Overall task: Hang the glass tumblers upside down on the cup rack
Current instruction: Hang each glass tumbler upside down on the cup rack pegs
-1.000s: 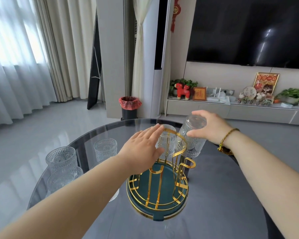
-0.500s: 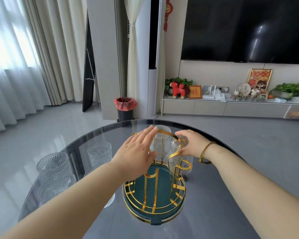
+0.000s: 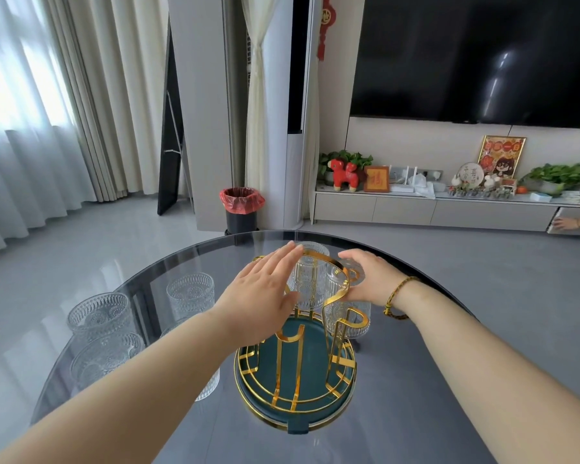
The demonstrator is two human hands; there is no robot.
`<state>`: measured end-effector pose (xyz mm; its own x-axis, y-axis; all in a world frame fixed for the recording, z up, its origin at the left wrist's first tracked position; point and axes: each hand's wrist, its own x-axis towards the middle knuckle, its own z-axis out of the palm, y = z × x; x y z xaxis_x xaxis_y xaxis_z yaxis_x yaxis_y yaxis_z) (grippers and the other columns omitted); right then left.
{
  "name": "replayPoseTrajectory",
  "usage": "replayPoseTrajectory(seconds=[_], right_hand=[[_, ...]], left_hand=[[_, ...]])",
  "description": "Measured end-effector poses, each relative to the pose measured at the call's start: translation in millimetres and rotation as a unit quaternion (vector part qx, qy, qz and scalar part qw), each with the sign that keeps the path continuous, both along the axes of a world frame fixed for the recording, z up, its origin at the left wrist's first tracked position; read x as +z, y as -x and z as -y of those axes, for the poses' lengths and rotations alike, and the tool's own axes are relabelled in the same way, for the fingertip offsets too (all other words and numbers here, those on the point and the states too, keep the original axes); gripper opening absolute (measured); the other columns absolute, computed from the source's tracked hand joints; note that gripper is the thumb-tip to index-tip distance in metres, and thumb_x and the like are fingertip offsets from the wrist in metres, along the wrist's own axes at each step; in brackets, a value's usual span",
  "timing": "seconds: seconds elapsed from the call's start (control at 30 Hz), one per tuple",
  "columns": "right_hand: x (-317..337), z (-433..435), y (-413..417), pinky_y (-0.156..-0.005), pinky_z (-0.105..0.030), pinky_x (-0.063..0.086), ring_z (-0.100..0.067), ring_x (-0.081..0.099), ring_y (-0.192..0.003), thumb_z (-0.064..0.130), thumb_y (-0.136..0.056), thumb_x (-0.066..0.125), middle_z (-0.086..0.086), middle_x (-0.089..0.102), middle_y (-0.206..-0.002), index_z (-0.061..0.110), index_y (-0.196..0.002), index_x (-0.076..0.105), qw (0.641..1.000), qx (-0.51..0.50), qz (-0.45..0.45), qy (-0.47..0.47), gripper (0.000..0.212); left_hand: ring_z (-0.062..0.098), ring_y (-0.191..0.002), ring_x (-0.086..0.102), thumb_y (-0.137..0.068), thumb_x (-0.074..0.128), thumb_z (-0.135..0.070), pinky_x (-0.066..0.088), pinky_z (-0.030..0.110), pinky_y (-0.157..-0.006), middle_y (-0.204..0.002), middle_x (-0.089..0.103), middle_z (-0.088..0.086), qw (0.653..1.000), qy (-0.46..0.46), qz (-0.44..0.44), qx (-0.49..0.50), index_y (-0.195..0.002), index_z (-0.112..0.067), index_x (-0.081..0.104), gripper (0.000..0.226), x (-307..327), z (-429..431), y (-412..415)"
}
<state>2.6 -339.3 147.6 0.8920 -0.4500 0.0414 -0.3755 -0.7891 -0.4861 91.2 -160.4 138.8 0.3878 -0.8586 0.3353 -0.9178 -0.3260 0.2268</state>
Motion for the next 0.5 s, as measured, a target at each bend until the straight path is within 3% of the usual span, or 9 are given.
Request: replayPoseTrajectory(seconds=[0.23,0.37,0.5], right_hand=[[22,-20,32,-0.103,-0.038,0.030,-0.024,0.029,-0.129,0.024,-0.074,0.065,-0.006,0.039,-0.139,0.019,-0.130,0.034,0.998,-0.024,0.065,-0.012,0.065],[33,-52,59,-0.094,-0.025,0.029,-0.013,0.036,-0.114,0.021,-0.077,0.062,0.006,0.044,-0.114,0.022,-0.122,0.044,0.986,0.002,0.165,0.035,0.048],[30,-93,76,-0.071,-0.001,0.038,0.007,0.046,-0.090,0.019,-0.075,0.063,0.027,0.046,-0.095,0.042,-0.097,0.046,0.971,0.077,0.227,-0.023,0.037]], left_hand=[[0.018,-0.139,0.011,-0.095,0.036,-0.029,0.008,0.036,-0.113,-0.154,0.009,-0.003,0.999,-0.025,-0.034,0.002,-0.139,-0.029,0.006,0.054,16,-9,-1],[0.016,-0.135,0.023,-0.094,0.042,-0.027,0.019,0.033,-0.110,-0.150,0.021,-0.006,0.995,0.068,-0.067,0.011,-0.137,-0.027,0.020,0.049,1,-43,11],[0.005,-0.121,0.039,-0.088,0.046,-0.035,0.031,0.024,-0.099,-0.130,0.038,-0.016,0.979,0.187,-0.076,0.024,-0.123,-0.024,0.048,0.036,-28,-102,27]])
